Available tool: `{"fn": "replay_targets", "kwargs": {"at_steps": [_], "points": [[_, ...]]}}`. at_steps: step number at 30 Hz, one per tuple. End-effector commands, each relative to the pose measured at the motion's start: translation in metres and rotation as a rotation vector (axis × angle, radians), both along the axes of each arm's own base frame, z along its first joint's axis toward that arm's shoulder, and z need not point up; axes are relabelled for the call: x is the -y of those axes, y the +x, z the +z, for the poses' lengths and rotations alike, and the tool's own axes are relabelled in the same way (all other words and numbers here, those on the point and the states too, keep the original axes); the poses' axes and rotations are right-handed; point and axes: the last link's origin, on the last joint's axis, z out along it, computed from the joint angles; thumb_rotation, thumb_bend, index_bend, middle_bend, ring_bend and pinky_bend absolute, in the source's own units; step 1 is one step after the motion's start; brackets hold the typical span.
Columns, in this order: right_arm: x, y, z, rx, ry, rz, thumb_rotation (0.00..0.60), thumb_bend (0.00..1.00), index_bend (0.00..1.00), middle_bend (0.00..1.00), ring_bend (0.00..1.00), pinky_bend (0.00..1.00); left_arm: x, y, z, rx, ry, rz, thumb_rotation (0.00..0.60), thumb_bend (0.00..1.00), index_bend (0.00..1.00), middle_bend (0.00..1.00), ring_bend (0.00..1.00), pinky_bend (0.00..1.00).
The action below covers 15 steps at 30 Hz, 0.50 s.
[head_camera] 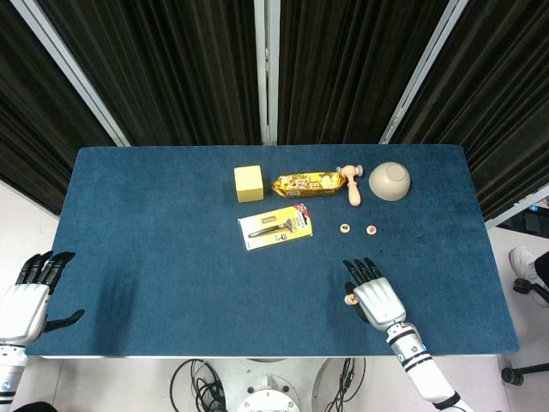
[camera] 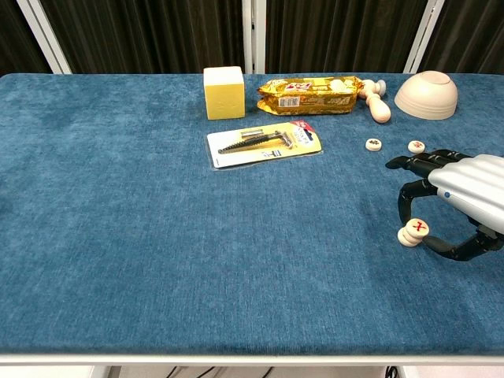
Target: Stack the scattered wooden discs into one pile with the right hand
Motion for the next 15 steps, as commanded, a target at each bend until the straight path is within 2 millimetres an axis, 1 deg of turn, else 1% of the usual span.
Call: {"fn": "replay_targets", "kwargs": {"at_steps": [1,7,15], "points": [[-0.0001,-0.0001,0.0,-0.002,0.002,0.0,0.6,0.33,0.43,0.04,0.0,0.0,0.0,0.0,0.0005,0.002,0.003,0.0,0.6,0.13,0.1,0.09,0.0,0.0],[-0.0004,0.0003,-0.0001,-0.004,0.007,0.001,0.6,0.33,0.39,0.04,0.0,0.0,0.0001,-0.0001,0.001,0.004,0.004,-0.001,0.6,0.13,0.1,0.09,0.0,0.0],[-0.0004,0.0011,0.0022,0.002,0.003,0.002,0.6,0.33,0.38,0.04,0.0,0.0,0.0003,0.0003,0.0012,0.005,0.005,-0.002,0.6,0.13,0.1,0.09,0.0,0.0]]}}
